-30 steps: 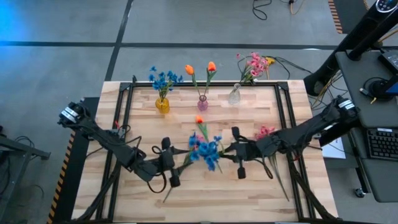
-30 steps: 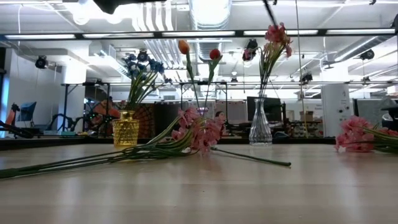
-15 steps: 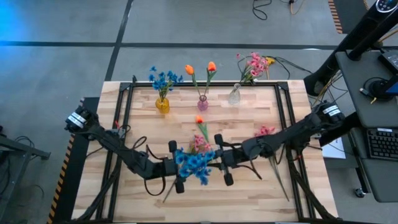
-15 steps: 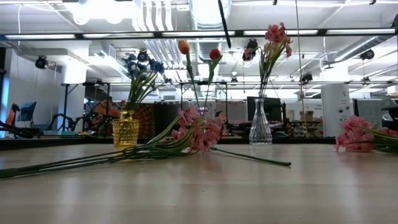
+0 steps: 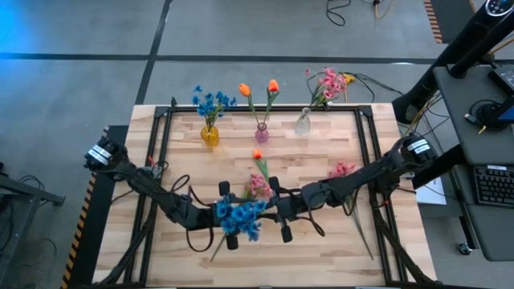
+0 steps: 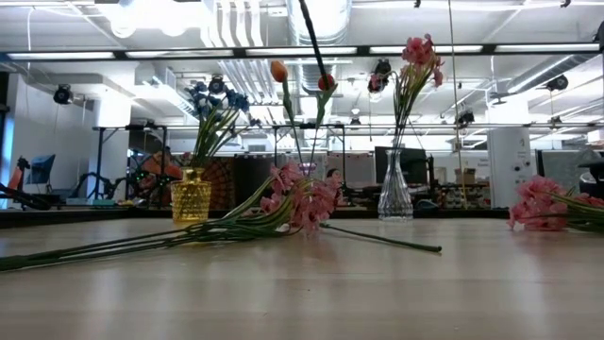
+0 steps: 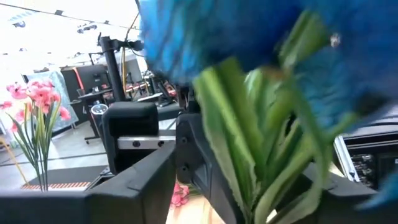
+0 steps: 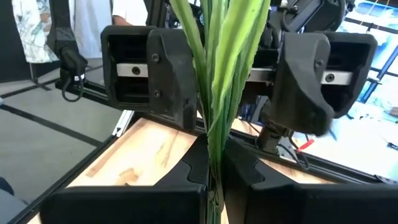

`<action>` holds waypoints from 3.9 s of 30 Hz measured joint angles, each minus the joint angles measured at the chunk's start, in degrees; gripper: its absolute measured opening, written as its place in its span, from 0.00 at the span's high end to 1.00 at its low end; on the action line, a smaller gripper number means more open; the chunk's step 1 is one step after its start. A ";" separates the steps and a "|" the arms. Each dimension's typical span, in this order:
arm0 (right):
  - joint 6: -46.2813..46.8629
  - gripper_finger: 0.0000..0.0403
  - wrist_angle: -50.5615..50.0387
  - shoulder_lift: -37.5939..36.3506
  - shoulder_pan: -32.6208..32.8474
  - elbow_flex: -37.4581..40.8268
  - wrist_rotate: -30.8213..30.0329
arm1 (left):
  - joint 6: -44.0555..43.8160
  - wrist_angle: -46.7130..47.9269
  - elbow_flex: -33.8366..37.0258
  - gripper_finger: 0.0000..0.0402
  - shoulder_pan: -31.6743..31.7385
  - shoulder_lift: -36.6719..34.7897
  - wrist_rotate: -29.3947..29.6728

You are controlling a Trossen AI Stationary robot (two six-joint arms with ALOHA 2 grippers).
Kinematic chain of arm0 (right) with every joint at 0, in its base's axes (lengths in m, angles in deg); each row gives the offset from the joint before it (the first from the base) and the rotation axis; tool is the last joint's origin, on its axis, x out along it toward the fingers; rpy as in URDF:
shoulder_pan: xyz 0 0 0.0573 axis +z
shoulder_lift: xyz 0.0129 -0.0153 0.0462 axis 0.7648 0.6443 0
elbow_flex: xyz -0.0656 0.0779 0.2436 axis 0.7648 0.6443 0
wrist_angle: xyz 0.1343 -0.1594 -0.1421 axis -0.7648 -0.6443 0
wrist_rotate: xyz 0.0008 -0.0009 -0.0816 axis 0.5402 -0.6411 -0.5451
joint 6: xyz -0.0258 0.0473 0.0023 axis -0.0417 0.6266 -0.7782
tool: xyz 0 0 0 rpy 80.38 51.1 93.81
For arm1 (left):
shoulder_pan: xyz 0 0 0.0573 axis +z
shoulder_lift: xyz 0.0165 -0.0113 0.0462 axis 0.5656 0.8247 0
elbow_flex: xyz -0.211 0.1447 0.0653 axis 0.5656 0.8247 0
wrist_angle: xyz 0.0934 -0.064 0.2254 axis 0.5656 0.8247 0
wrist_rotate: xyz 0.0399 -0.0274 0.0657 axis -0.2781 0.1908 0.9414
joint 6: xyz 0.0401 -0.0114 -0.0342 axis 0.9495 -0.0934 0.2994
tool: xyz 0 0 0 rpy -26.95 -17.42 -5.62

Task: Sort flowers into vase by color
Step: Put the blue flowers into the yellow vase

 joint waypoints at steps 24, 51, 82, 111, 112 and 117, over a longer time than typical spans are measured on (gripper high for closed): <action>6.51 0.53 -11.05 -5.08 -1.12 0.08 -7.68 | 3.18 0.05 0.00 0.97 0.07 -0.43 12.63; 16.59 0.47 -29.25 -13.99 -1.28 0.13 -11.32 | 0.63 25.22 0.59 0.97 4.44 -17.63 19.41; 16.55 0.47 -29.40 -14.14 -2.50 0.13 -12.61 | -13.35 53.69 13.50 0.97 33.21 -50.45 3.59; 16.55 0.47 -29.45 -14.10 -3.51 0.13 -12.61 | -9.66 44.35 16.94 0.97 46.46 -44.68 -3.88; 16.55 0.47 -29.45 -14.10 -3.51 0.13 -12.61 | -9.66 44.27 16.94 0.97 46.70 -44.55 -3.88; 16.55 0.47 -29.49 -14.10 -3.51 0.13 -12.61 | -9.68 44.14 16.94 0.97 47.35 -43.85 -3.90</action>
